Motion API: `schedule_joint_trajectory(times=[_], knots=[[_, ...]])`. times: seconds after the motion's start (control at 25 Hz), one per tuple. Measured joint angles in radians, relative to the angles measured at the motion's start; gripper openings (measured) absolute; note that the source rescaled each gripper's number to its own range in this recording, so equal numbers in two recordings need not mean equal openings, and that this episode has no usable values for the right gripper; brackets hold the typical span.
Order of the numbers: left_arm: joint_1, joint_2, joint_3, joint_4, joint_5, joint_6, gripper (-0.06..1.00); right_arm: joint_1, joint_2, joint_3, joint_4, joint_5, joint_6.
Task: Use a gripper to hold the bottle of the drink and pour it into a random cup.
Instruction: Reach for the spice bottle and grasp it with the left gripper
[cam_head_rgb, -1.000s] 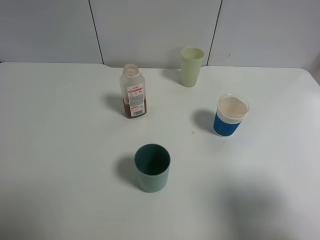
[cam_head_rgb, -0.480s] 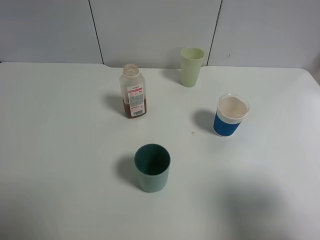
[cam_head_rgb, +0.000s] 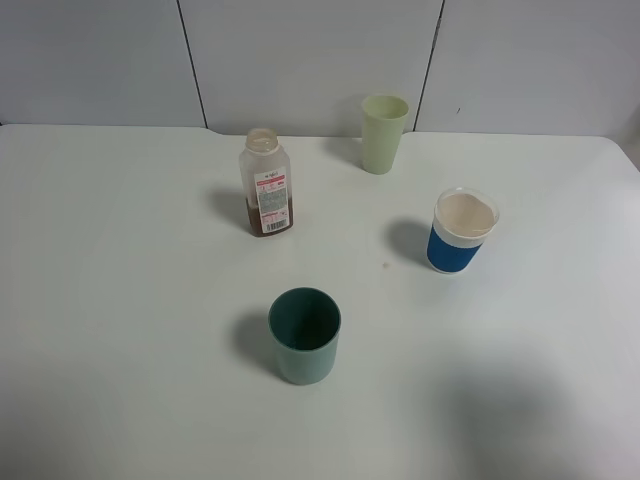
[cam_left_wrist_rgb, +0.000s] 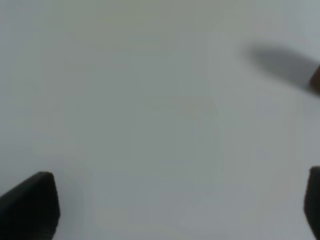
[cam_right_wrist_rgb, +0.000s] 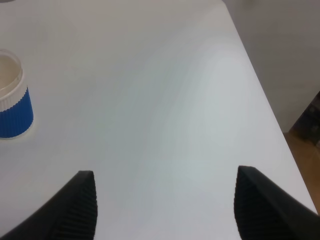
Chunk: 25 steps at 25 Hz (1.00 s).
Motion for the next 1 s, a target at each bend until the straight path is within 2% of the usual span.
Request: schedule_joint_trajectory(times=[0.32, 0.68, 1.0], knots=[[0.0, 0.238, 0.0, 0.0, -0.028, 0.048, 0.99, 0.0, 0.0, 0.0, 0.0, 0.0, 0.0], [-0.002, 0.46, 0.0, -0.011, -0.113, 0.102, 0.99, 0.0, 0.0, 0.0, 0.0, 0.0, 0.0], [-0.121, 0.637, 0.0, -0.051, -0.23, 0.14, 0.99, 0.0, 0.0, 0.0, 0.0, 0.0, 0.0]])
